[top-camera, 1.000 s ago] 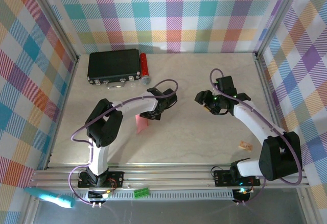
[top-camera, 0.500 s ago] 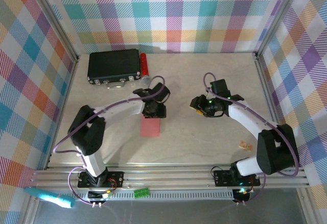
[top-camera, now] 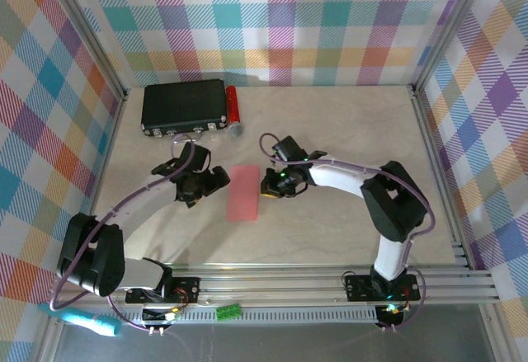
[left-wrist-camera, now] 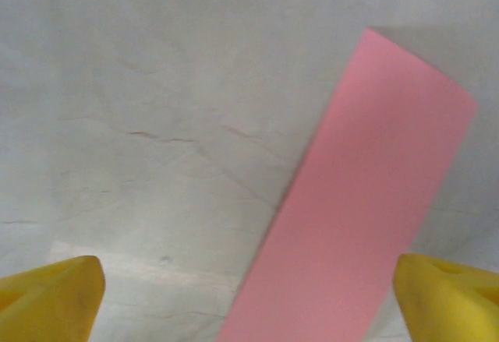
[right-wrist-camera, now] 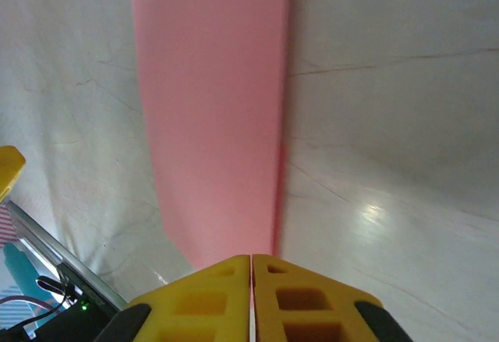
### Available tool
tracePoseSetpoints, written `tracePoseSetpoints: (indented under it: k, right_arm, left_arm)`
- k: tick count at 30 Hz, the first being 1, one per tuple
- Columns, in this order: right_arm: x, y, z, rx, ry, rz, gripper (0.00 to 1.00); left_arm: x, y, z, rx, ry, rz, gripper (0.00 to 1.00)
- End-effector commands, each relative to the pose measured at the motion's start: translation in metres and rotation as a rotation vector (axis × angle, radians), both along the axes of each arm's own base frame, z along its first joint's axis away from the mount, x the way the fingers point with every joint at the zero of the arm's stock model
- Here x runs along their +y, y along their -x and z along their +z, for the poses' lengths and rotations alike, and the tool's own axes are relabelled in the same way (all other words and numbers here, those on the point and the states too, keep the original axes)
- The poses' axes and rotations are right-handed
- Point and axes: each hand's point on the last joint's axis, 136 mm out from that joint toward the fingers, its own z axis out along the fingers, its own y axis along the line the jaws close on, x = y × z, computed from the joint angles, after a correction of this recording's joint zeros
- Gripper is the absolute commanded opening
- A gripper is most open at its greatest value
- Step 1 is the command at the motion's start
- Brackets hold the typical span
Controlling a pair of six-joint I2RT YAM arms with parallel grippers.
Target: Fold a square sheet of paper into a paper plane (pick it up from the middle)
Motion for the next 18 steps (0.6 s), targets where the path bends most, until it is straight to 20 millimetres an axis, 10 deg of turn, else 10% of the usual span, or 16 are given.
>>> tracePoseSetpoints:
  k: [1,10,18]
  right_arm:
    - [0.021,-0.007,-0.006,-0.018,0.013,0.034,0.10]
    - [0.028,-0.012,-0.048,0.028,0.128,0.073,0.10]
    - [-0.026,0.000,-0.071,0.007,0.248,0.168,0.12]
  left_arm:
    - [0.000,0.000,0.005,-0.026,0.070,0.047,1.00]
    - [-0.006,0.002,-0.002,0.000,0.100,0.009,1.00]
    - [-0.030,-0.003,0.001,-0.017,0.191,-0.098,1.00]
